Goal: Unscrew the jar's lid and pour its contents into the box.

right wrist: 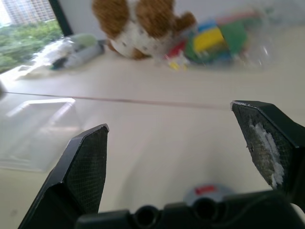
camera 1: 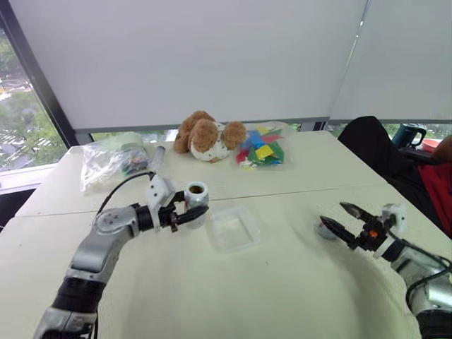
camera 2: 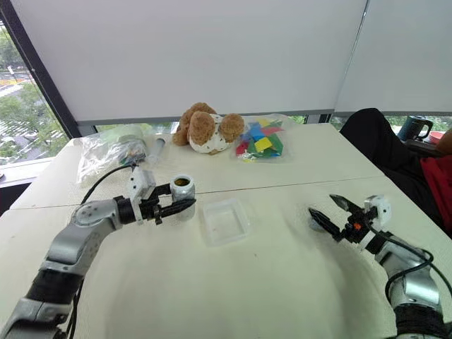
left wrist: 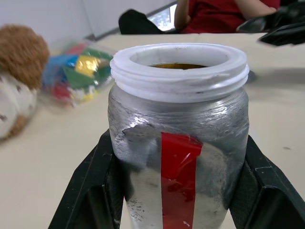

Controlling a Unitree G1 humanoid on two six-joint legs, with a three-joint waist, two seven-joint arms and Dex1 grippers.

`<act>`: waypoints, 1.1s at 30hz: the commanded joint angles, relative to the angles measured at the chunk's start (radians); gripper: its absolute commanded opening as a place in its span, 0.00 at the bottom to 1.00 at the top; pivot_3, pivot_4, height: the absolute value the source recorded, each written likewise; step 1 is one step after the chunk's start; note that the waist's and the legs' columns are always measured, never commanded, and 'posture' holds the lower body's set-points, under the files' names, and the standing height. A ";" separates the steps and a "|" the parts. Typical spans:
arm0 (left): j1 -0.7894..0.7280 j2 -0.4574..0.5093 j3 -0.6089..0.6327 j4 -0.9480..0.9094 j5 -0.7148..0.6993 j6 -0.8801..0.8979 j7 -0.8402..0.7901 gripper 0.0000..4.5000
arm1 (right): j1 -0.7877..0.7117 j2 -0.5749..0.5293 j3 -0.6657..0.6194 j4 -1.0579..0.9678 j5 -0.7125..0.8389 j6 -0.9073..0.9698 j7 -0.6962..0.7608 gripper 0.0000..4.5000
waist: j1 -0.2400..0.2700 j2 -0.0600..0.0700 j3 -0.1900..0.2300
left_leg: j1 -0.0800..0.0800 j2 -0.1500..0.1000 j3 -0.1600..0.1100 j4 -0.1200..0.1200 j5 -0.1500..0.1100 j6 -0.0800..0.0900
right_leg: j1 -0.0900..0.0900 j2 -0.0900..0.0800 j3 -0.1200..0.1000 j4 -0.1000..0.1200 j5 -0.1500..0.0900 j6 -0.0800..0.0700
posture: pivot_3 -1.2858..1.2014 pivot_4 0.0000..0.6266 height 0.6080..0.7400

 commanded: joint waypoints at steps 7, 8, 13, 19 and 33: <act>-0.085 -0.016 -0.096 0.171 0.297 -0.299 0.132 0.47 | 0.155 -0.057 0.086 -0.457 0.052 0.142 0.063 1.00 | 0.003 -0.001 0.000 | 0.000 0.000 -0.001 -0.001 0.000 0.000 | 0.000 0.000 -0.001 0.000 0.000 0.001 | 0.52 0.24 1.00; -0.088 -0.026 -0.105 0.173 0.311 -0.314 0.140 0.47 | 0.166 -0.051 0.089 -0.454 0.041 0.133 0.059 1.00 | 0.004 -0.001 0.000 | -0.001 0.000 -0.001 0.000 0.000 0.000 | 0.000 0.000 -0.001 -0.001 0.000 0.001 | 0.52 0.24 1.00; -0.112 -0.057 -0.154 0.222 0.433 -0.467 0.218 0.47 | 0.187 -0.016 0.090 -0.444 0.025 0.116 0.028 1.00 | 0.011 -0.001 0.000 | 0.000 -0.001 -0.001 0.002 0.000 0.000 | 0.004 -0.001 0.000 -0.004 0.000 0.001 | 0.52 0.24 1.00; -0.190 -0.034 -0.223 0.314 0.695 -0.635 0.423 0.47 | 0.207 0.014 0.099 -0.455 0.012 0.116 -0.008 1.00 | 0.007 -0.001 0.000 | 0.000 -0.001 -0.001 0.001 0.000 0.000 | 0.004 -0.001 -0.001 -0.004 0.001 0.002 | 0.52 0.24 1.00; -0.431 0.071 -0.625 0.524 1.641 -0.722 1.508 0.47 | 0.201 0.048 0.119 -0.460 -0.005 0.114 -0.070 1.00 | 0.005 -0.001 0.000 | 0.000 -0.002 -0.001 0.001 0.000 0.000 | 0.004 -0.001 -0.001 -0.005 0.003 0.007 | 0.52 0.24 1.00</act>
